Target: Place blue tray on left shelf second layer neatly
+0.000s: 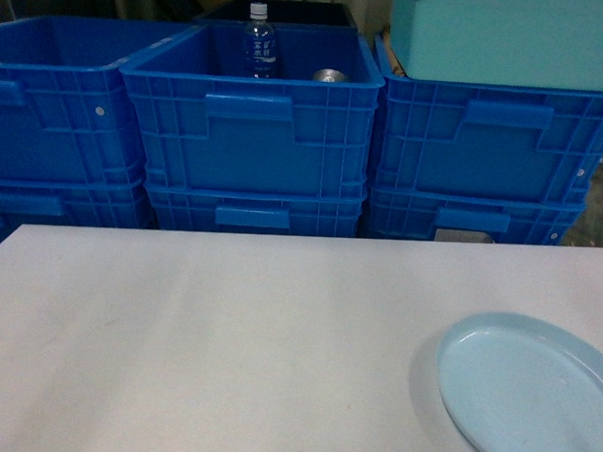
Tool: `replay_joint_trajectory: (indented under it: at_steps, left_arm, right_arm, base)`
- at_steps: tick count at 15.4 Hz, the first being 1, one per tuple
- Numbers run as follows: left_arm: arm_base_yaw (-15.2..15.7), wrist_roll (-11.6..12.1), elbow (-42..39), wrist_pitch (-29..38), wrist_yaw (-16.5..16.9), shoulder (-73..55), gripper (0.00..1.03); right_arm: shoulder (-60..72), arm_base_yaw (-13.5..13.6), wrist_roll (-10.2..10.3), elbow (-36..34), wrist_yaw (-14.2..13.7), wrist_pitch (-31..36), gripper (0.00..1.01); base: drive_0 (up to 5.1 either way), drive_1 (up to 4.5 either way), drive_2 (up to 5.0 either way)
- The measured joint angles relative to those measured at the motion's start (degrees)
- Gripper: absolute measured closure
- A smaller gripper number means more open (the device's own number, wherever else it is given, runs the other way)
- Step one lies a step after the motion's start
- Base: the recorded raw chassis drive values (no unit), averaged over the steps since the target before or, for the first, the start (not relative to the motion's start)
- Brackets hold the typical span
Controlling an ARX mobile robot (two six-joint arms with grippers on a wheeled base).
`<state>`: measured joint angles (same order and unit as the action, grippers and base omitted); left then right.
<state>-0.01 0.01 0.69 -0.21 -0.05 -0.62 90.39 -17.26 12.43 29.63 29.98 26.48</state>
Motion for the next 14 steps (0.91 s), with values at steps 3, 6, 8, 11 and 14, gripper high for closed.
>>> replay_joint_trajectory:
  at_steps: [3,6,8,11,14]
  left_arm:
    - [0.0,0.0,0.0,0.0,0.0,0.0,0.05]
    - [0.0,0.0,0.0,0.0,0.0,0.0,0.05]
    - [0.0,0.0,0.0,0.0,0.0,0.0,0.05]
    - [0.0,0.0,0.0,0.0,0.0,0.0,0.05]
    - [0.0,0.0,0.0,0.0,0.0,0.0,0.05]
  right_arm:
    - [4.9,2.4,-4.5,0.5,-0.2,-2.4,0.03]
    - [13.0,4.6,-2.4,3.1,-1.0,2.6,0.03]
    - [16.7,4.9,-0.2,4.1,-1.9,4.7,0.03]
    - [20.2,5.8,1.4,4.2,-2.7,6.6,0.03]
    - [21.3,6.4,1.7,4.3,-3.8,7.7,0.03]
  base:
    - [0.0,0.0,0.0]
    - [0.0,0.0,0.0]
    - [0.0,0.0,0.0]
    - [0.0,0.0,0.0]
    - [0.0,0.0,0.0]
